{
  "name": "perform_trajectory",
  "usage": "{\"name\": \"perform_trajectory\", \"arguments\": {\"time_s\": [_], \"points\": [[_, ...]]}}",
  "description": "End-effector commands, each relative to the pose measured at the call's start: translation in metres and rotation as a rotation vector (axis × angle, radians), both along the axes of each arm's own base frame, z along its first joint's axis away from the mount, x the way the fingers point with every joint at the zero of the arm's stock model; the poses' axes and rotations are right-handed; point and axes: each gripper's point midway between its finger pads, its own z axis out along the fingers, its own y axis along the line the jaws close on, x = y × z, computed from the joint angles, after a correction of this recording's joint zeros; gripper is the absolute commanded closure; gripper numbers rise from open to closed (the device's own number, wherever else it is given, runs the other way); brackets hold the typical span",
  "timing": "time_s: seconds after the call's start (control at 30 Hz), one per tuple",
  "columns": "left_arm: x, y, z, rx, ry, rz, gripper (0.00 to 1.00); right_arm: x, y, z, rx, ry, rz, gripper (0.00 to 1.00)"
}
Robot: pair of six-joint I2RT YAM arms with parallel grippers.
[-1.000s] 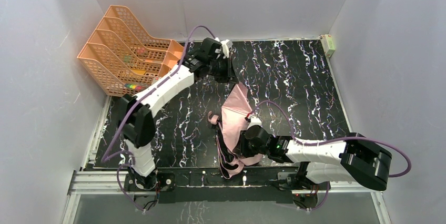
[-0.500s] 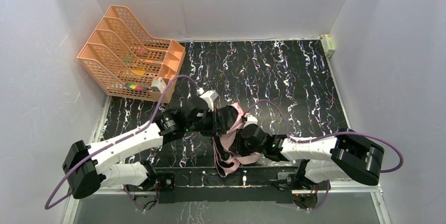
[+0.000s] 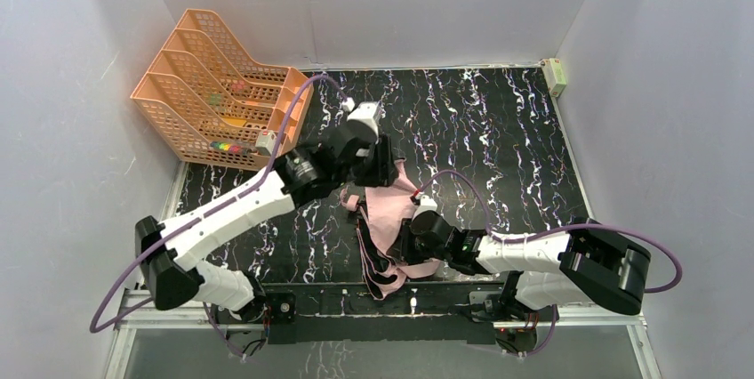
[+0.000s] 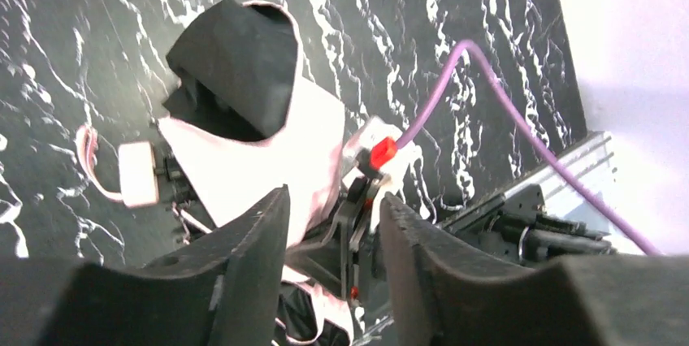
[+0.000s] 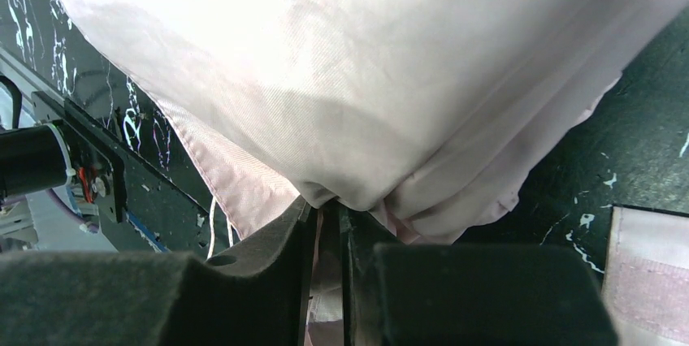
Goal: Put away the umbrella
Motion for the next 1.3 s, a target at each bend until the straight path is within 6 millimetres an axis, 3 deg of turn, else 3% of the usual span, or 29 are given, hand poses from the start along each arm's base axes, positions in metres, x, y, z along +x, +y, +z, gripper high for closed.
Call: {"name": "perform_trajectory", "arguments": {"time_s": [0.0,0.03,0.13,0.33,0.47,0.57,0.77,1.03,1.27], "points": [[0.025,0.010,0.025,0.169,-0.096,0.001,0.52,-0.028,-0.069,-0.060,-0.295,0.103,0.008,0.75],[0.033,0.005,0.038,0.173,-0.115,0.000,0.49,-0.027,-0.069,-0.061,-0.293,0.102,0.008,0.75],[0.052,-0.010,0.033,0.271,-0.100,-0.023,0.41,-0.028,-0.069,-0.062,-0.294,0.103,0.010,0.75],[0.087,-0.036,0.010,0.398,-0.012,-0.106,0.30,-0.029,-0.070,-0.063,-0.287,0.103,0.011,0.75],[0.118,-0.039,-0.010,0.448,0.042,-0.131,0.28,-0.029,-0.069,-0.063,-0.284,0.102,0.012,0.75],[0.130,-0.040,-0.029,0.478,0.092,-0.161,0.27,-0.029,-0.069,-0.063,-0.285,0.101,0.012,0.75],[0.130,-0.042,-0.065,0.516,0.162,-0.239,0.26,-0.029,-0.069,-0.064,-0.282,0.104,0.015,0.75],[0.121,-0.054,-0.075,0.476,0.189,-0.330,0.26,-0.031,-0.068,-0.066,-0.280,0.113,0.019,0.75],[0.122,-0.042,-0.100,0.574,0.199,-0.368,0.32,-0.032,-0.068,-0.066,-0.280,0.115,0.020,0.75]]}}
